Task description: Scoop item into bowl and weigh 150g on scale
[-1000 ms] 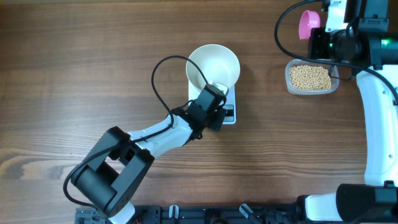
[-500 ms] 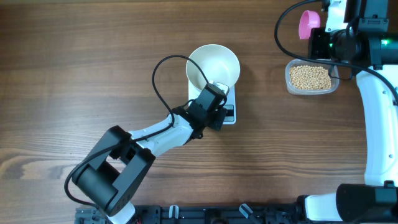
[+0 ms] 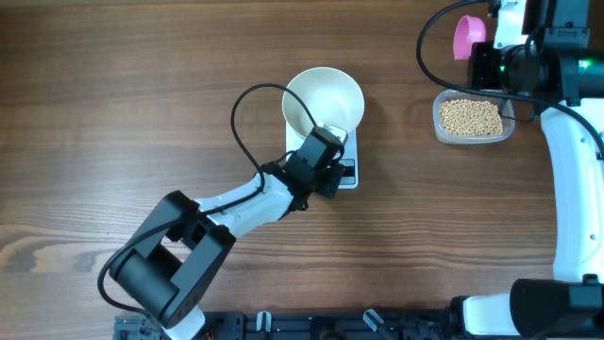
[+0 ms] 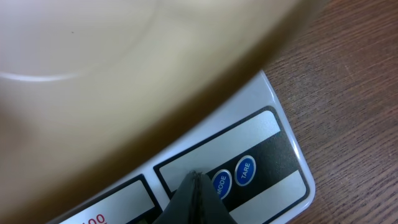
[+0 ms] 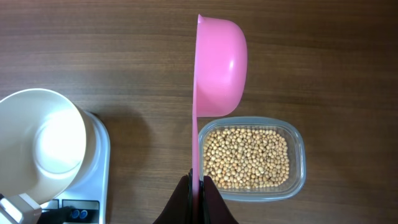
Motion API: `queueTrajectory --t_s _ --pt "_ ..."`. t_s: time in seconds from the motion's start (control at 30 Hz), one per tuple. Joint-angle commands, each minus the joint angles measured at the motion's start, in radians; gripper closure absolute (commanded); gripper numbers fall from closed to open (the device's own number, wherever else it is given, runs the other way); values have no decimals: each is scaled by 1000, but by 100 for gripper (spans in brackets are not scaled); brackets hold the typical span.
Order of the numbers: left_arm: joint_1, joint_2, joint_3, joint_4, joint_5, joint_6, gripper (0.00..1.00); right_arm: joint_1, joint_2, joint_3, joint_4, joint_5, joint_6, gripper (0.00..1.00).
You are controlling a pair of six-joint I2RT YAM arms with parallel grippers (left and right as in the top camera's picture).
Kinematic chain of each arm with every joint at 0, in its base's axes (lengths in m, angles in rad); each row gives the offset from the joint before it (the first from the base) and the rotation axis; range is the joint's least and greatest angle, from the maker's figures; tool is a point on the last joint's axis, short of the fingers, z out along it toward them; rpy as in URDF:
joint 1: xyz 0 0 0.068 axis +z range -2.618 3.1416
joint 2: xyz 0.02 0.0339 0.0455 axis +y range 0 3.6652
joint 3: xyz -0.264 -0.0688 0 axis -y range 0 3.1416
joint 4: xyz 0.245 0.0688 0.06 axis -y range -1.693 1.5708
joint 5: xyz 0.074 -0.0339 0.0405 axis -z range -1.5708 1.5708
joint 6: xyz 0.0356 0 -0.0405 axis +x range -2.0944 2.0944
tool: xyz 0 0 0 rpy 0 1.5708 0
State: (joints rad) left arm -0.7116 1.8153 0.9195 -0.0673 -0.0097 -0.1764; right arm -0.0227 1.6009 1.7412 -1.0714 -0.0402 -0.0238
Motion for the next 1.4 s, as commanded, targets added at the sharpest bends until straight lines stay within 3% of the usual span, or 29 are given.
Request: queueTrajectory --t_s 0.0,1.03,1.37 --pt "1 83 -35 -38 -21 13 96 2 12 -3 5 18 -4 96" --pt "3 68 -35 -85 -23 13 96 2 12 -3 5 17 -26 96" --pt "3 -154 -35 -95 -22 13 96 2 12 -3 4 17 -26 96"
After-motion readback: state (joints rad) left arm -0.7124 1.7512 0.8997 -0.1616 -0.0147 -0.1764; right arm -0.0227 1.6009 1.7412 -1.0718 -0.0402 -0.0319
